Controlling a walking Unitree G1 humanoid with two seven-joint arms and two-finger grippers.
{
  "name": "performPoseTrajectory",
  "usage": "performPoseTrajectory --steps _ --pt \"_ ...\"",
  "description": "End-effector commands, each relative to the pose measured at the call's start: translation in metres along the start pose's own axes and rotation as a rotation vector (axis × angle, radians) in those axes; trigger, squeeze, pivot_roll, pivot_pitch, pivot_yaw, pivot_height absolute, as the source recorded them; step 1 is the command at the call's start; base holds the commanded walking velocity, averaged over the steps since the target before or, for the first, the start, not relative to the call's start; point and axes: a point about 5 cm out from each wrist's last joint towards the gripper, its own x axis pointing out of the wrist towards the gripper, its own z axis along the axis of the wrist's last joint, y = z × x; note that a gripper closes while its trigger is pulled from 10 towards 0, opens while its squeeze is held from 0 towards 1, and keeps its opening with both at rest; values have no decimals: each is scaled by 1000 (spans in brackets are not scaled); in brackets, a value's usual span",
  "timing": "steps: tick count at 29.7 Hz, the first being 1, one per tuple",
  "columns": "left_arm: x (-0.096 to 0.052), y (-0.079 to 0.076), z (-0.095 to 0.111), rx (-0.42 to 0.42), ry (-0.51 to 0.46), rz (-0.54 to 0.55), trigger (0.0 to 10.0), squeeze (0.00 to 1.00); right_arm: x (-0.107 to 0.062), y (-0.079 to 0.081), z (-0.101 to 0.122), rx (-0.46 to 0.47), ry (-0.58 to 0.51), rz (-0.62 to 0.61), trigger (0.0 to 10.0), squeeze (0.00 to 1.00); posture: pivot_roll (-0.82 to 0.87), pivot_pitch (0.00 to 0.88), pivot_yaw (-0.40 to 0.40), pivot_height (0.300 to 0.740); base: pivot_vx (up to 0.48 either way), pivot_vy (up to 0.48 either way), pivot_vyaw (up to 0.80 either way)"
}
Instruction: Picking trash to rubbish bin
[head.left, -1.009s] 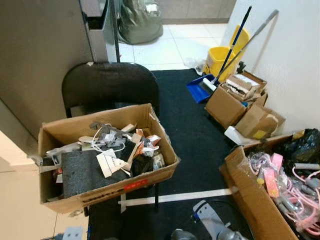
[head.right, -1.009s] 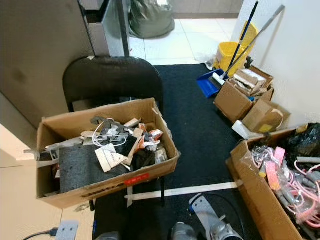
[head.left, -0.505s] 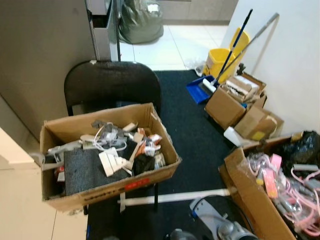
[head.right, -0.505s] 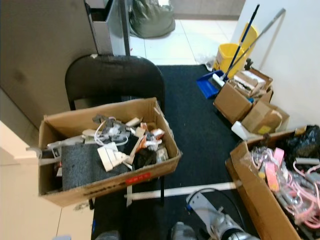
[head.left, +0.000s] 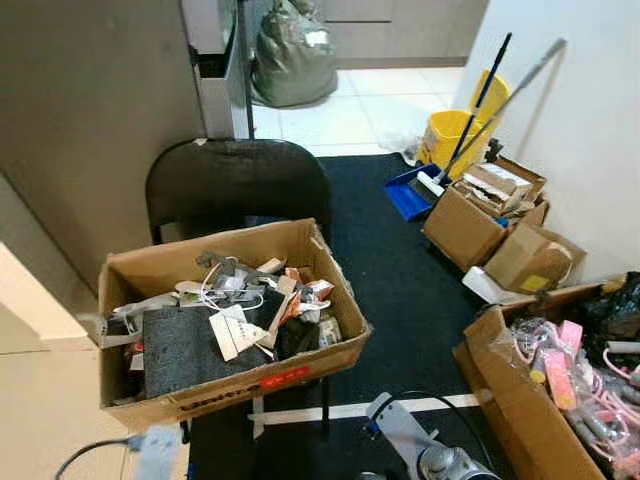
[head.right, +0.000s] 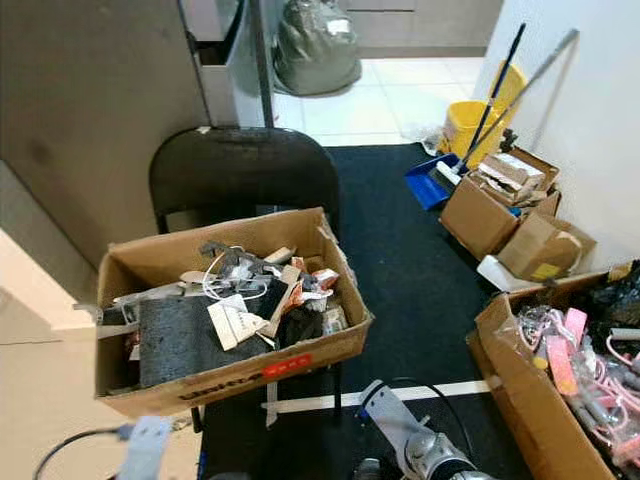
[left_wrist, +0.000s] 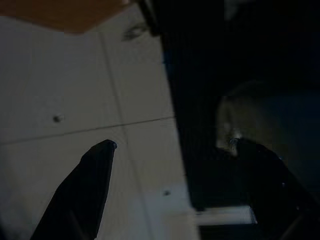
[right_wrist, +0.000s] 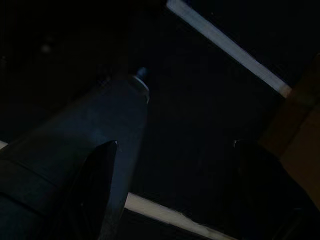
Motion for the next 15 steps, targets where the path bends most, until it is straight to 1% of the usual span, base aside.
performPoseTrajectory --steps 1,2,3,4,5,6,8,9,11,13,15 --pt "-2 -3 -16 3 66 -36 10000 0 0 7 -15 17 53 29 10000 0 73 26 5 740 0 0 0" --pt "-2 -3 -16 3 66 -36 10000 0 0 7 -15 17 53 29 10000 0 73 26 5 740 0 0 0" --pt "-3 -5 -20 40 78 -52 10000 0 0 5 -17 29 57 26 10000 0 70 27 6 740 0 0 0" --pt "-4 -7 -25 52 94 -66 10000 0 0 4 -20 39 63 28 10000 0 68 31 2 740 0 0 0" --pt "-5 -9 -29 31 111 -73 10000 0 -1 4 -23 45 70 32 10000 0 69 32 1 740 0 0 0" --pt "-5 -9 -29 31 111 -73 10000 0 -1 4 -23 45 70 32 10000 0 69 32 1 740 0 0 0" --pt "-6 -11 -33 -41 122 -69 10000 0 -1 4 -27 41 81 41 10000 0 70 36 -6 740 0 0 0" --pt "-6 -11 -33 -41 122 -69 10000 0 -1 4 -27 41 81 41 10000 0 70 36 -6 740 0 0 0" --pt "-6 -11 -34 -57 119 -65 10000 0 -2 2 -27 9 86 46 10000 0 75 42 -13 740 0 0 0" --pt "-6 -11 -35 -48 124 -67 10000 0 -2 0 -26 4 84 45 10000 0 75 42 -13 740 0 0 0" --pt "-7 -11 -35 -42 128 -69 10000 0 -2 3 -27 -1 84 51 10000 0 77 45 -15 740 0 0 0"
